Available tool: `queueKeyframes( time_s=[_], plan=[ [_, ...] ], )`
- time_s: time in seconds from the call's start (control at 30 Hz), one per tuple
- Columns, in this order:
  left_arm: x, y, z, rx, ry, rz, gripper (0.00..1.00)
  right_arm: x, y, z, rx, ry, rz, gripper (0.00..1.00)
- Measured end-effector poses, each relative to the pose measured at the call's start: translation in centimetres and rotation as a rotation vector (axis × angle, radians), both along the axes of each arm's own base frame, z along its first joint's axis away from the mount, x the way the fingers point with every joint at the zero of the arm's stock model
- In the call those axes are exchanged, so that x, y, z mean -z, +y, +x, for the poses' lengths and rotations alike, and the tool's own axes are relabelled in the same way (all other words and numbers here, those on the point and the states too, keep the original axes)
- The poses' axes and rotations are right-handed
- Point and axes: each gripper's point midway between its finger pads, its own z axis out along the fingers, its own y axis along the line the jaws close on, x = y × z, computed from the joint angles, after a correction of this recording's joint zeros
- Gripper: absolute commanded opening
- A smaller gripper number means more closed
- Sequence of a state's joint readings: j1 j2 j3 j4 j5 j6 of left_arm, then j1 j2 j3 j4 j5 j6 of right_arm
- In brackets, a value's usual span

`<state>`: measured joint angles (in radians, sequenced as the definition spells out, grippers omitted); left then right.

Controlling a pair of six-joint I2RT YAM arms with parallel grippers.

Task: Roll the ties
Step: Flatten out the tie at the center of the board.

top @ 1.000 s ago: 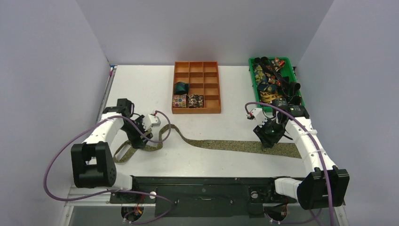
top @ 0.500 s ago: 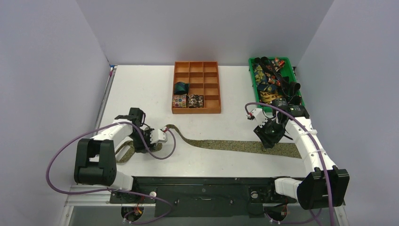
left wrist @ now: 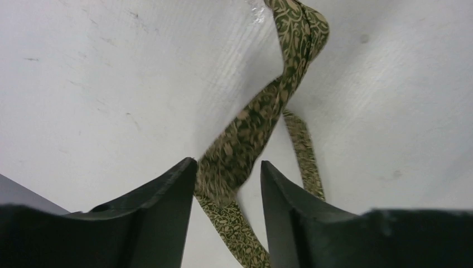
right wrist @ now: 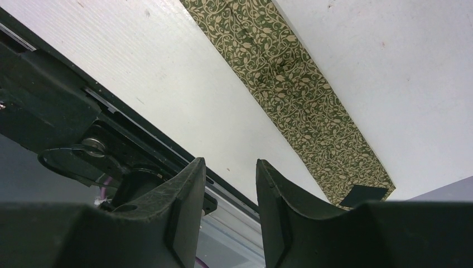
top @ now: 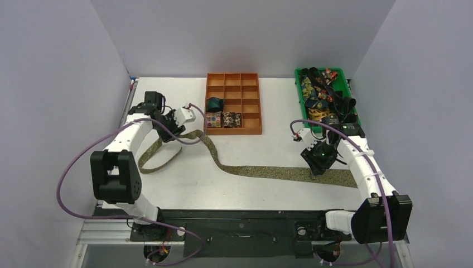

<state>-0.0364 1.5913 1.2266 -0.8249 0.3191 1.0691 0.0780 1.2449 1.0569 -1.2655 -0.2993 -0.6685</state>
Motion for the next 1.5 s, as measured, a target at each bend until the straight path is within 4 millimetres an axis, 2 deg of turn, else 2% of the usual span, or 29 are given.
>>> queueKeyframes(
  time_s=[0.07, 0.2, 0.33, 0.43, 0.47, 0.53, 0.6, 0.63, 0.67, 0.7, 0.73, 0.77, 0.8, 0.83, 0.9, 0.97, 1.03, 1.1, 1.17, 1.2, 1.27, 1.33, 1.4, 1.5],
  plan=[
    [0.6, 0.6, 1.8, -0.06, -0.019, 0.013, 0.6, 0.0, 0.0, 0.1, 0.001, 0.002, 0.0, 0.35],
    [2.6, 2.2, 1.4, -0.124, 0.044, 0.022, 0.59, 0.0, -0.1, 0.1, 0.007, 0.001, 0.001, 0.35],
    [3.6, 4.1, -0.6, -0.157, 0.109, 0.015, 0.6, -0.1, -0.1, 0.1, 0.018, -0.004, 0.003, 0.35],
    [5.0, 4.2, -2.5, -0.136, 0.166, 0.021, 0.65, -0.4, 0.0, 0.0, 0.026, -0.017, 0.009, 0.35],
    [5.8, 4.1, -3.4, -0.124, 0.192, 0.025, 0.78, -0.5, 0.0, 0.0, 0.029, -0.02, 0.01, 0.35],
    [7.0, 4.0, -4.9, -0.097, 0.24, 0.032, 0.9, -0.6, 0.1, -0.1, 0.032, -0.023, 0.013, 0.35],
    [8.2, 4.1, -6.2, -0.077, 0.285, 0.04, 0.91, -0.6, 0.2, -0.2, 0.035, -0.018, 0.021, 0.36],
    [8.5, 4.1, -6.5, -0.073, 0.297, 0.043, 0.89, -0.7, 0.3, -0.2, 0.038, -0.016, 0.025, 0.36],
    [8.9, 4.2, -6.8, -0.059, 0.302, 0.052, 0.78, -0.8, 0.4, -0.2, 0.04, -0.017, 0.029, 0.36],
    [8.9, 4.2, -6.7, -0.054, 0.297, 0.055, 0.56, -0.9, 0.5, -0.2, 0.042, -0.02, 0.034, 0.36],
    [9.0, 4.4, -6.5, -0.042, 0.284, 0.064, 0.42, -1.1, 0.6, -0.1, 0.045, -0.023, 0.039, 0.36],
    [9.1, 4.4, -6.4, -0.041, 0.277, 0.067, 0.16, -1.4, 0.7, 0.1, 0.048, -0.03, 0.046, 0.36],
    [9.1, 4.6, -6.0, -0.031, 0.26, 0.075, 0.04, -1.7, 0.9, 0.3, 0.049, -0.038, 0.056, 0.37],
    [9.1, 4.6, -5.8, -0.031, 0.254, 0.076, 0.0, -2.0, 1.2, 0.5, 0.049, -0.047, 0.069, 0.37],
    [8.9, 4.3, -6.3, -0.024, 0.273, 0.065, 0.0, -2.6, 2.0, 1.0, 0.054, -0.068, 0.105, 0.42],
    [7.9, 3.3, -7.0, -0.011, 0.304, 0.027, 0.0, -3.5, 3.5, 2.0, 0.06, -0.106, 0.161, 0.49],
    [5.1, 1.5, -6.9, 0.004, 0.311, -0.031, 0.0, -4.5, 5.3, 3.3, 0.07, -0.157, 0.23, 0.54],
    [0.5, -1.4, -5.3, 0.046, 0.251, -0.099, 0.0, -5.9, 7.5, 4.6, 0.071, -0.212, 0.299, 0.59],
    [-5.1, -5.5, -3.9, 0.12, 0.157, -0.193, 0.0, -8.3, 10.5, 6.1, 0.055, -0.287, 0.39, 0.63],
    [-7.3, -7.2, -3.6, 0.151, 0.121, -0.233, 0.0, -9.7, 12.3, 6.6, 0.042, -0.319, 0.442, 0.65],
    [-11.8, -10.9, -4.3, 0.222, 0.072, -0.327, 0.0, -13.0, 15.8, 7.3, 0.015, -0.383, 0.564, 0.7],
    [-14.9, -14.0, -6.0, 0.279, 0.067, -0.412, 0.0, -15.8, 18.6, 7.5, -0.014, -0.424, 0.669, 0.72],
    [-16.9, -16.4, -7.8, 0.314, 0.097, -0.491, 0.0, -18.4, 21.3, 7.2, -0.043, -0.452, 0.779, 0.75],
    [-18.5, -18.5, -9.4, 0.328, 0.153, -0.576, 0.0, -20.3, 23.9, 6.6, -0.067, -0.45, 0.878, 0.76]
  ],
)
